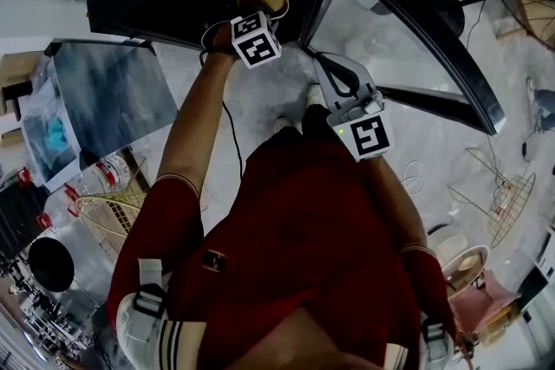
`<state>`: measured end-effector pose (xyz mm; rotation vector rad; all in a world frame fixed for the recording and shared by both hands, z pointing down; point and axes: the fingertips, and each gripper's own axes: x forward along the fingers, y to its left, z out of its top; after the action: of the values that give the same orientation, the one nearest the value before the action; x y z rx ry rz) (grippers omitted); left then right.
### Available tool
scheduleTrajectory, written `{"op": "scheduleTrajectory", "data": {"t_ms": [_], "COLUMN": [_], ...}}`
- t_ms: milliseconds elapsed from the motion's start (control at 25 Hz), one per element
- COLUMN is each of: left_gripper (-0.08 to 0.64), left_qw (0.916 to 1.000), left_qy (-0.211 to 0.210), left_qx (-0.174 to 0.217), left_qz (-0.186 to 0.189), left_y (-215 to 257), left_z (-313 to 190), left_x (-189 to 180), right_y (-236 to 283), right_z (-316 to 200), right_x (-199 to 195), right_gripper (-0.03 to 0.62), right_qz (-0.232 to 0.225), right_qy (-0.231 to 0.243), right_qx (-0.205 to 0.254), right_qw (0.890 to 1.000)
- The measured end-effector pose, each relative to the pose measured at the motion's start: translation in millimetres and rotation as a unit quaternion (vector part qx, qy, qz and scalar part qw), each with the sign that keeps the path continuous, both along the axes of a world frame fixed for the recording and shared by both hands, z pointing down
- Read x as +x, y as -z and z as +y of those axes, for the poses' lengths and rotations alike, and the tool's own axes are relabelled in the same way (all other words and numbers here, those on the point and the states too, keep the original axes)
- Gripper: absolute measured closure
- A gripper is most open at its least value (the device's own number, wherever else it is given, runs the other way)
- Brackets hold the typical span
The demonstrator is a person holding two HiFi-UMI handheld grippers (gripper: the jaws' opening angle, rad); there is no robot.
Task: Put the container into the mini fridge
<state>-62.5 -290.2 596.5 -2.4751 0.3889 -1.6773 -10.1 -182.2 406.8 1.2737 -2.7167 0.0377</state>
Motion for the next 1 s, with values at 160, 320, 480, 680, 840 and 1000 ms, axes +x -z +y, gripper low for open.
{"op": "scheduleTrajectory", "data": {"t_ms": [160, 320, 480, 680, 840, 1000], "left_gripper": [0.543, 0.543, 0.543, 0.543, 0.543, 0.543], "left_qw": [1.0, 1.0, 1.0, 1.0, 0.9999, 0.9998], "left_qy": [-0.001, 0.002, 0.0, 0.002, 0.005, 0.005], "left_qx": [-0.005, 0.0, -0.007, -0.006, -0.008, -0.016], "left_qz": [0.0, -0.002, -0.007, -0.005, -0.005, -0.006], "left_y": [-5, -7, -14, -19, -25, -29], "left_z": [-9, -22, -30, -39, -46, -50], "left_x": [4, 4, 8, 9, 11, 13], "right_y": [-6, -9, -11, -15, -18, -20], "right_z": [-3, -5, -8, -9, -11, -12], "right_x": [7, 11, 16, 18, 24, 26], "right_gripper": [0.594, 0.594, 0.594, 0.594, 0.594, 0.594], "right_qz": [-0.001, -0.002, -0.004, -0.002, 0.0, 0.001], "right_qy": [-0.006, -0.008, -0.011, -0.013, -0.017, -0.02], "right_qx": [-0.01, -0.015, -0.019, -0.024, -0.028, -0.031], "right_qw": [1.0, 1.0, 1.0, 1.0, 0.999, 0.999]}}
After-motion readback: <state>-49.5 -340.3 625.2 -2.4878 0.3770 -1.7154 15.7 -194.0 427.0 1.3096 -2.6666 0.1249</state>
